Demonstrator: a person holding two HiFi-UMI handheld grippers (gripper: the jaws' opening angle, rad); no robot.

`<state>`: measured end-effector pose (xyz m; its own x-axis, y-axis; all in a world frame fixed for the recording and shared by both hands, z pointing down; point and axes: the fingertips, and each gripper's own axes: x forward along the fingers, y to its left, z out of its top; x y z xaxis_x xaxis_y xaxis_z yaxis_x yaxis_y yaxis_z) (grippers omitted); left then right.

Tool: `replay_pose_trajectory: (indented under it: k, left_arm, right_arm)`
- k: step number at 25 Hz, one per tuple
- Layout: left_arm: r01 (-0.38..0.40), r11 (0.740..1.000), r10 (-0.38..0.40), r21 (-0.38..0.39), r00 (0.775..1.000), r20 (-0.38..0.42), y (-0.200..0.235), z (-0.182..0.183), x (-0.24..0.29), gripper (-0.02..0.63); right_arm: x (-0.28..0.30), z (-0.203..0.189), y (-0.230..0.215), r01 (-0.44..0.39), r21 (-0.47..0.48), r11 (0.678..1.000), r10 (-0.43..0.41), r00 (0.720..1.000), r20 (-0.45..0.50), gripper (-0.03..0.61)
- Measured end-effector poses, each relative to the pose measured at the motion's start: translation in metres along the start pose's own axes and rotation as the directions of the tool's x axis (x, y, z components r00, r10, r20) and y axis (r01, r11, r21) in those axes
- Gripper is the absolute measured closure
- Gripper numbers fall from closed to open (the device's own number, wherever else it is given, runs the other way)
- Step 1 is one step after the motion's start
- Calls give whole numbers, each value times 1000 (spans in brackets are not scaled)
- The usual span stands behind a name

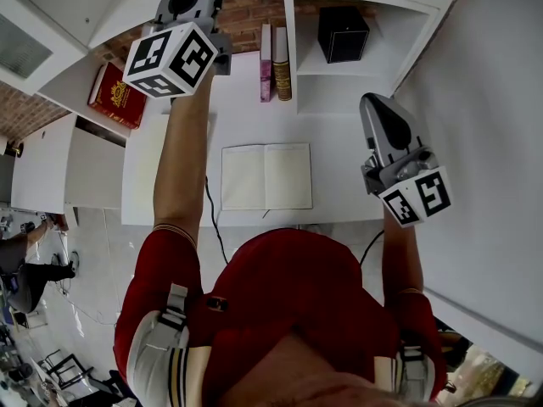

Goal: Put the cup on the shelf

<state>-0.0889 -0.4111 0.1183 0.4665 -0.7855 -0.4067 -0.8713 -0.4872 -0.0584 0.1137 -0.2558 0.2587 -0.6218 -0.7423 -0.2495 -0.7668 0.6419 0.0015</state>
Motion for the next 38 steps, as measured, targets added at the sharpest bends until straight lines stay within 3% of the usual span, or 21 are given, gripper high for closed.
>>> replay_pose_trajectory:
  k: [29,38]
  left_arm:
    - [-8,999,12,41,994,-106,1,-13,10,566]
    - [0,999,7,53,992,-126,-3,-12,6,500]
  right_arm:
    - [-3,-10,8,10,28,1000,-10,1000,-8,581]
    - [-7,-10,14,7,31,1000,-7,1000,-6,581]
